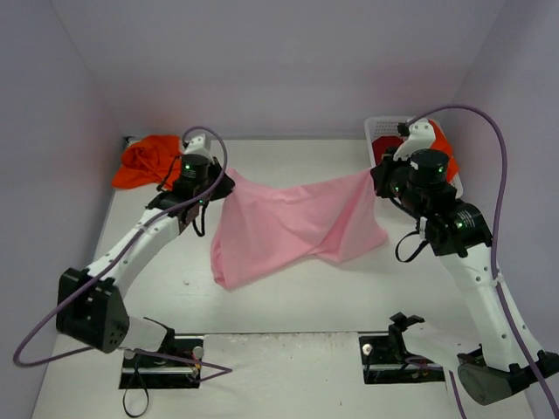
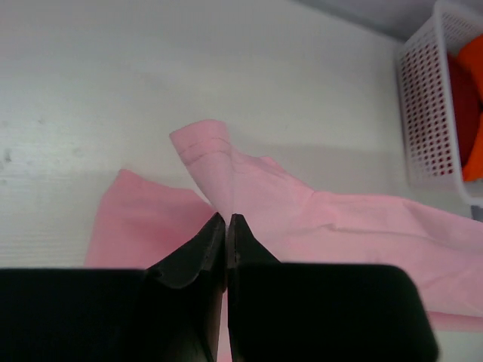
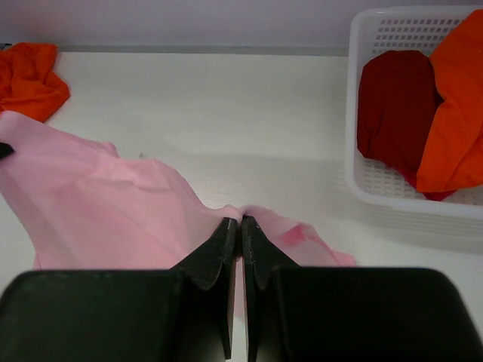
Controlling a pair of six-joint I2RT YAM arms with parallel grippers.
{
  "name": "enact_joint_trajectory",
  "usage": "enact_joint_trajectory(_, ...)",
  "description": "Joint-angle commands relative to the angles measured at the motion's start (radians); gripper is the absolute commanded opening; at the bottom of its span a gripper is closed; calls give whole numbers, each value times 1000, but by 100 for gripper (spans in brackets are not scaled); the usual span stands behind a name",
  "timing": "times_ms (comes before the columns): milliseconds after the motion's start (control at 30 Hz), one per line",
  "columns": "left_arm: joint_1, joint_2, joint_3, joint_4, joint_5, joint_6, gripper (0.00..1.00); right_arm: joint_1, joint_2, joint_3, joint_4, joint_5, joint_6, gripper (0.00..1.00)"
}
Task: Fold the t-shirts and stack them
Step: Fold the tshirt
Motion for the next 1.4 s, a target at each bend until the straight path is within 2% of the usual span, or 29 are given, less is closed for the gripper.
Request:
enact_joint_trajectory(0,28,-125,68,-87,-88,58,0,8,-37,23,49,20,-16,0)
enact_joint_trajectory(233,62,-305,143,-194,-174,124,0,8,-56,30,41,1,-8,0)
enact_joint_trajectory(467,62,-420,269,-276,-221,174,0,9,-57,49,47,-113,33,0)
enact_joint_trajectory(800,62,-513,460,-325,-125,222,0,11,-94,205,27,-139,29,0)
enact_joint_trajectory(1367,62,-653,660,-472,71,173,0,6,-229,300,26,-308,33,0)
